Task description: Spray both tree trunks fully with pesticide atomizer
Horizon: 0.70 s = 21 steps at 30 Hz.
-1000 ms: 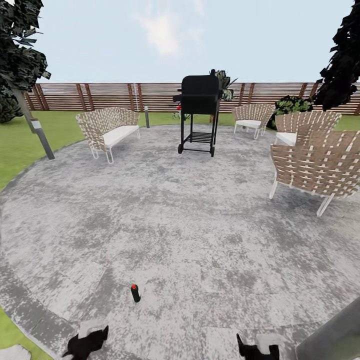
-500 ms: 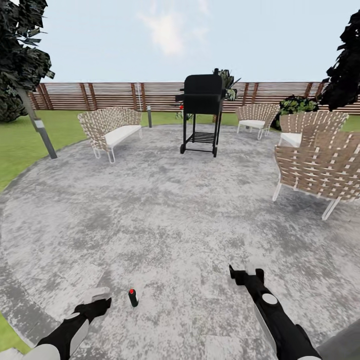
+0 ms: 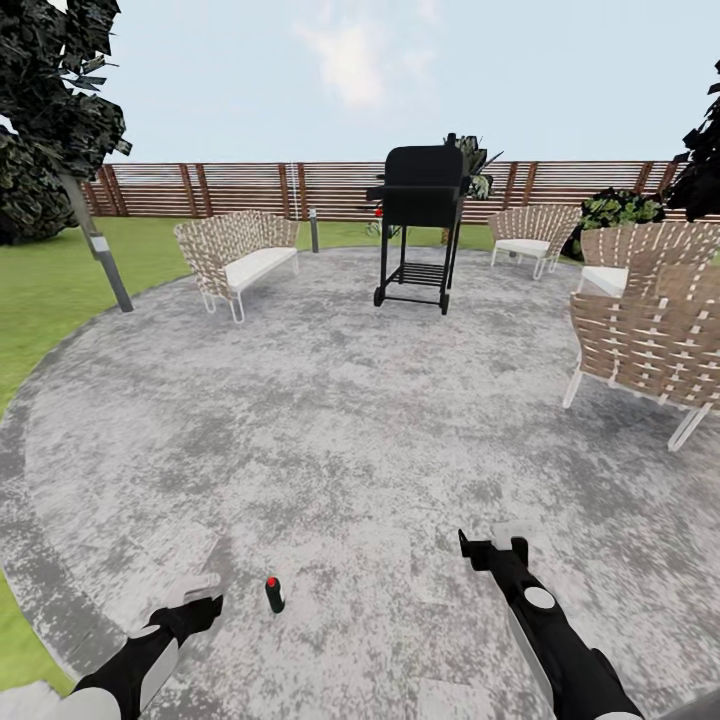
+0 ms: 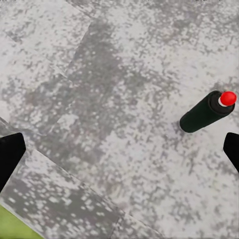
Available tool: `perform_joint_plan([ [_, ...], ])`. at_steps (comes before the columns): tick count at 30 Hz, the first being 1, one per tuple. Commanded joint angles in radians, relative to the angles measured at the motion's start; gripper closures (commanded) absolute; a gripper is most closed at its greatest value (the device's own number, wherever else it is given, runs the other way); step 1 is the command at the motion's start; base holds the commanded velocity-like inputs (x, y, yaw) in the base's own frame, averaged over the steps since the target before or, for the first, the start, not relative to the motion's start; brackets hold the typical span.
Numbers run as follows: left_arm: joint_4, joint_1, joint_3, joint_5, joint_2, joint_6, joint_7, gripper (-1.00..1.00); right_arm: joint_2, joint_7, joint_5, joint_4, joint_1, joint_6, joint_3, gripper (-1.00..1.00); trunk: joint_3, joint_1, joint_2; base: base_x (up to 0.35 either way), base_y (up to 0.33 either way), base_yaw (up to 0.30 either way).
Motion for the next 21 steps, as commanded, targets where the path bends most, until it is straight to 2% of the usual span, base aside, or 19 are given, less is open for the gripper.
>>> perform_joint_plan([
  [1,0.0,-0.001,0.001,0.008,0.0,0.0,-0.002,-1.0,-0.001,-0.001,0.006,-0.001,0.0,0.001,0.0,-1.0,-0.001,0.0,0.0,0.166,-0.036,0.0],
  [9,0.0,0.0,0.001,0.009,0.0,0.0,-0.003,-1.0,-0.002,-0.001,0.008,0.001,0.0,0.001,-0.001,-1.0,-0.001,0.0,0.0,0.257,-0.157,0.0],
  [21,0.0,-0.001,0.002,0.009,0.0,0.0,-0.003,-1.0,-0.001,-0.001,0.007,0.001,0.0,0.001,0.0,-1.0,-0.001,0.0,0.0,0.227,-0.228,0.004],
])
